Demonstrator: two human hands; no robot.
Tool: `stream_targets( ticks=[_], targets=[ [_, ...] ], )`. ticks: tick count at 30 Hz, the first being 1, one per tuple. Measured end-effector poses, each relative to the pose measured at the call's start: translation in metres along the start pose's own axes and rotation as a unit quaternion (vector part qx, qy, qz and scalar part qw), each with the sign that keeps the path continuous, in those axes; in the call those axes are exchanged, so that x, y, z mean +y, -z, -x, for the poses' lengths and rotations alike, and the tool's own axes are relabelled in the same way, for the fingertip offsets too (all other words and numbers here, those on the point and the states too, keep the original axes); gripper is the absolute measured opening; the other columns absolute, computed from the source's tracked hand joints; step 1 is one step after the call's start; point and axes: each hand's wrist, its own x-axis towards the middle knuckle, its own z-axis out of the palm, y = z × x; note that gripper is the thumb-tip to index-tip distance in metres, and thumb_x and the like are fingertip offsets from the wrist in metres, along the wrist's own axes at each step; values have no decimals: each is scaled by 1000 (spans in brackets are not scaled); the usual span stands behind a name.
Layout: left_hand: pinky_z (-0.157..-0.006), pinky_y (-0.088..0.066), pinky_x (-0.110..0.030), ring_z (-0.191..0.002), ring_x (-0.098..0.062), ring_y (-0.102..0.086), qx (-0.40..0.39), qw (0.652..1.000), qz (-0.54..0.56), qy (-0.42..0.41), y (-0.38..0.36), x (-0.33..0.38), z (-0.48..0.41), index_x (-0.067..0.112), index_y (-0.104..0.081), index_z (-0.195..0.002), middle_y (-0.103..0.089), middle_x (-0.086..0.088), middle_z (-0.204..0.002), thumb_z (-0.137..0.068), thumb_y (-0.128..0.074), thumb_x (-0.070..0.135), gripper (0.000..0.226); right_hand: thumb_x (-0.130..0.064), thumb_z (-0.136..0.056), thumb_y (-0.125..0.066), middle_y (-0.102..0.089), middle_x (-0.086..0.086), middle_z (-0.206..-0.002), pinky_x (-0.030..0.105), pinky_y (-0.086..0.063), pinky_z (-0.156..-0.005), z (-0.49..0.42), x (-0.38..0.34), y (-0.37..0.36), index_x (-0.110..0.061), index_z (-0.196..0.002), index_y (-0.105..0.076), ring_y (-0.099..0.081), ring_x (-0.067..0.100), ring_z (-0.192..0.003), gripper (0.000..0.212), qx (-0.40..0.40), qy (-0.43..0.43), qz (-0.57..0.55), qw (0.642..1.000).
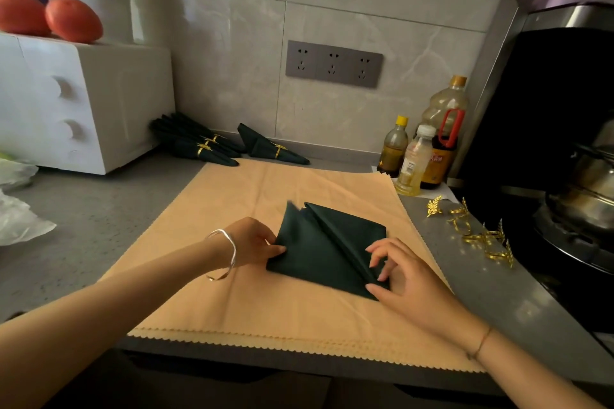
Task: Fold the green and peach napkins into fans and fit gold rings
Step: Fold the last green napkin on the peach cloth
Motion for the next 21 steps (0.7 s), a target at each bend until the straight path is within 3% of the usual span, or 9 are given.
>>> stream_targets(
  ticks=[3, 5, 7, 10, 17, 21],
  targets=[
    [-68, -41, -19, -80, -12, -53, -8, 999, -19, 29, 2, 9, -7, 17, -70, -105, -57, 9, -78, -89, -61, 36, 26, -20, -83, -68, -49, -20, -113, 13, -42, -84, -24, 13, 0, -28, -93, -54, -54, 4, -94, 19, 29, -18, -20, 999],
    [-71, -40, -21, -82, -13, -53, 6, 999, -20, 38, -1, 13, -13, 16, -70, -107, -59, 5, -86, -89, -62, 36, 28, -21, -87, -64, -51, -14, -113, 19, -40, -94, -45, 30, -1, -27, -99, -54, -49, 1, -105, 16, 37, -66, -36, 996],
    [-71, -39, -21, -82, -13, -52, 23, 999, -22, 42, -5, 15, -17, 16, -70, -107, -58, 4, -88, -89, -62, 37, 28, -24, -90, -60, -50, -10, -120, 24, -36, -100, -65, 48, -5, -26, -110, -53, -45, 6, -115, 21, 22, -126, -41, 991],
    [-72, -37, -20, -82, -13, -51, 41, 998, -10, 52, -10, 17, -24, 16, -70, -106, -57, 4, -90, -90, -62, 36, 28, -24, -92, -58, -54, -2, -122, 25, -37, -97, -83, 63, -10, -17, -121, -52, -47, 11, -118, 30, 21, -181, -72, 981],
    [-82, -45, -24, -101, -21, -58, 45, 998, 11, 46, -10, 19, -45, 15, -66, -113, -63, -5, -113, -93, -56, 31, 27, -26, -88, -64, -61, -1, -79, 23, -40, -68, -69, 53, 4, -22, -104, -56, -53, 10, -71, 18, 3, -201, -88, 976],
    [-89, -46, -29, -106, -23, -57, 29, 999, 30, 24, -11, 29, -61, 12, -64, -114, -61, -8, -117, -95, -54, 27, 26, -21, -84, -69, -61, 3, -68, 24, -42, -66, -43, 41, 6, -21, -103, -52, -52, 3, -57, 25, -12, -205, -143, 968]
  ],
)
